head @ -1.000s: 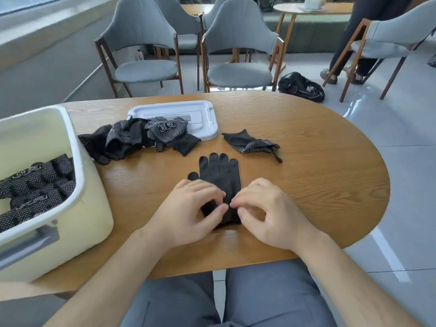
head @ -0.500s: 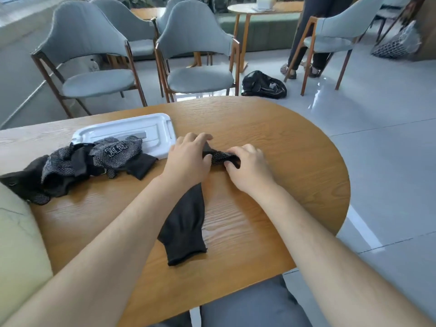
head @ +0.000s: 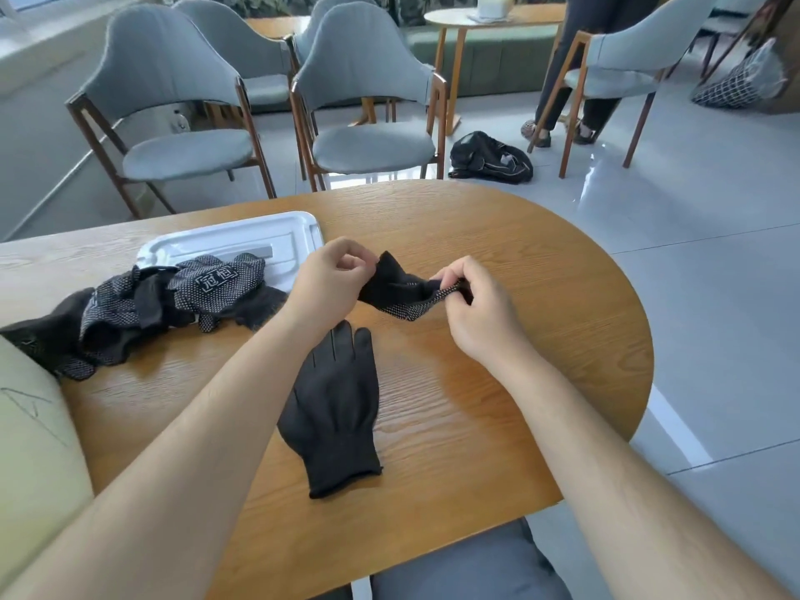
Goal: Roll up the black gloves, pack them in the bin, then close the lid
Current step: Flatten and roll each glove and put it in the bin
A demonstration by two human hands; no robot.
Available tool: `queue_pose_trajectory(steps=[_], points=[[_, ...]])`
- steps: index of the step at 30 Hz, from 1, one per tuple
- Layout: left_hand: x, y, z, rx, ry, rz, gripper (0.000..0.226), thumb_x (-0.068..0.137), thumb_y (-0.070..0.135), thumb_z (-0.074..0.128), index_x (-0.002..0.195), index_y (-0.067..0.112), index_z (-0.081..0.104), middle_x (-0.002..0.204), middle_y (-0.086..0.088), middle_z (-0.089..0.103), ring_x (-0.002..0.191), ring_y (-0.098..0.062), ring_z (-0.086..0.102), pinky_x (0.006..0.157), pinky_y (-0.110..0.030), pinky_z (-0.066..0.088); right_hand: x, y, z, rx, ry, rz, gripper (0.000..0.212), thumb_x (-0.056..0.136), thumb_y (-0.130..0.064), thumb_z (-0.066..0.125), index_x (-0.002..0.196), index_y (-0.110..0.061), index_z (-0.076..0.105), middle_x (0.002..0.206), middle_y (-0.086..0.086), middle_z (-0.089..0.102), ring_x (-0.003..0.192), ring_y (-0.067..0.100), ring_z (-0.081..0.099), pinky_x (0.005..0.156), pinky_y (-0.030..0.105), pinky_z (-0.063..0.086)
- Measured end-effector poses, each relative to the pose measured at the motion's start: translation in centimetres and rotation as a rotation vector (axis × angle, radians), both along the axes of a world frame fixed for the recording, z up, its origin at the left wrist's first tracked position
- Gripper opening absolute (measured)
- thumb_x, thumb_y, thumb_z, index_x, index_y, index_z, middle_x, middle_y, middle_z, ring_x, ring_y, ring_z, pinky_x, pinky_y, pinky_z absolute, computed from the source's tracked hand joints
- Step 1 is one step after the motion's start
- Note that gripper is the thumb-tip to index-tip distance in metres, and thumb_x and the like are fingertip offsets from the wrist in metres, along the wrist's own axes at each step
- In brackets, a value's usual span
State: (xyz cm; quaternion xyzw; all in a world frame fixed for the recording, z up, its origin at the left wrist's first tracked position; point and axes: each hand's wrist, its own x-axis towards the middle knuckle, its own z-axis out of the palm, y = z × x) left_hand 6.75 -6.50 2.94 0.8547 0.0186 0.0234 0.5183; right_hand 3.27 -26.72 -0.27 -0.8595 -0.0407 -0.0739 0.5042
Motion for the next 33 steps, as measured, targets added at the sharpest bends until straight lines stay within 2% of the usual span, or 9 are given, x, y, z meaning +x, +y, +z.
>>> queue_pose_trajectory(steps=[6,10,13,16,21,24,26,29,33], points=[[-2.0,0.1,1.6,-0.007,-0.083,0.067,0.004,0.094,0.014,0.067,0.093,0.018,0.068,0.091,0.005,0.073,0.073,-0.004,0.063,0.059,-0.014,0.043,-1.8,0.2,0.5,0.031,-0.028,0.109,0.038,0.079,0.006,0.048,0.083,-0.031,0.054,0.113,-0.010,0.066,0.108,0.012,0.059,0.093,0.036,0.047],[-3.4,0.4,3.5,-0.020,-0.221,0.009,0.012,0.094,0.007,0.064,0.089,0.017,0.067,0.096,0.001,0.075,0.083,-0.005,0.067,0.068,-0.011,0.050,-2.9,0.3,1.9,0.046,-0.113,0.091,0.029,0.076,-0.020,0.056,0.102,-0.034,0.056,0.131,-0.023,0.055,0.132,0.010,0.043,0.107,0.036,0.031],[-4.5,0.2,5.0,-0.017,-0.301,-0.070,0.014,0.095,0.008,0.065,0.087,0.020,0.067,0.098,0.004,0.075,0.090,-0.011,0.070,0.084,-0.026,0.056,-2.5,1.5,4.4,0.016,-0.213,0.082,0.037,0.090,-0.041,0.067,0.124,-0.043,0.053,0.124,-0.024,0.060,0.122,0.006,0.051,0.099,0.026,0.039],[-5.6,0.2,6.6,-0.093,-0.388,-0.093,0.019,0.094,0.006,0.067,0.087,0.024,0.066,0.097,0.004,0.074,0.091,-0.011,0.070,0.088,-0.035,0.058,-1.5,2.6,6.5,-0.024,-0.277,0.074,0.017,0.097,-0.030,0.068,0.114,-0.031,0.068,0.101,-0.018,0.071,0.091,-0.005,0.060,0.076,0.018,0.045],[-6.6,1.5,8.2,-0.211,-0.368,-0.089,0.022,0.094,0.021,0.072,0.114,0.021,0.064,0.106,0.008,0.073,0.101,-0.008,0.069,0.090,-0.031,0.057,-1.3,3.5,9.4,0.213,-0.244,0.116,0.010,0.100,-0.019,0.063,0.106,-0.021,0.071,0.094,-0.007,0.077,0.090,0.003,0.073,0.080,0.028,0.058],[-7.2,2.3,8.7,-0.231,-0.327,-0.119,0.005,0.096,0.021,0.068,0.100,0.017,0.068,0.089,0.007,0.072,0.086,-0.011,0.069,0.082,-0.026,0.055,-1.4,3.8,10.5,0.258,-0.233,0.121,0.012,0.101,-0.017,0.064,0.100,-0.028,0.068,0.089,-0.013,0.074,0.085,-0.007,0.069,0.074,0.010,0.050],[-7.6,2.7,8.9,-0.298,-0.319,-0.166,0.017,0.102,0.026,0.059,0.093,0.015,0.069,0.082,0.002,0.068,0.077,-0.015,0.064,0.076,-0.029,0.053,-1.3,4.0,11.0,0.267,-0.194,0.147,0.011,0.102,-0.017,0.062,0.108,-0.020,0.070,0.098,-0.006,0.077,0.094,0.004,0.072,0.082,0.019,0.054],[-8.3,2.7,8.9,-0.444,-0.265,-0.238,0.022,0.107,0.024,0.048,0.112,0.011,0.065,0.087,-0.005,0.067,0.074,-0.024,0.067,0.074,-0.040,0.053,-1.4,4.4,11.3,0.269,-0.139,0.214,0.012,0.104,-0.019,0.059,0.106,-0.021,0.071,0.097,-0.005,0.077,0.092,0.009,0.072,0.080,0.025,0.056],[-8.8,2.5,7.9,-0.195,-0.264,-0.284,0.056,0.098,0.020,0.065,0.149,0.027,0.042,0.126,0.006,0.059,0.083,-0.014,0.066,0.071,-0.028,0.054,-2.6,5.0,11.5,0.281,-0.123,0.351,0.014,0.105,-0.016,0.057,0.104,-0.020,0.071,0.085,-0.003,0.074,0.071,0.006,0.070,0.065,0.016,0.053]])
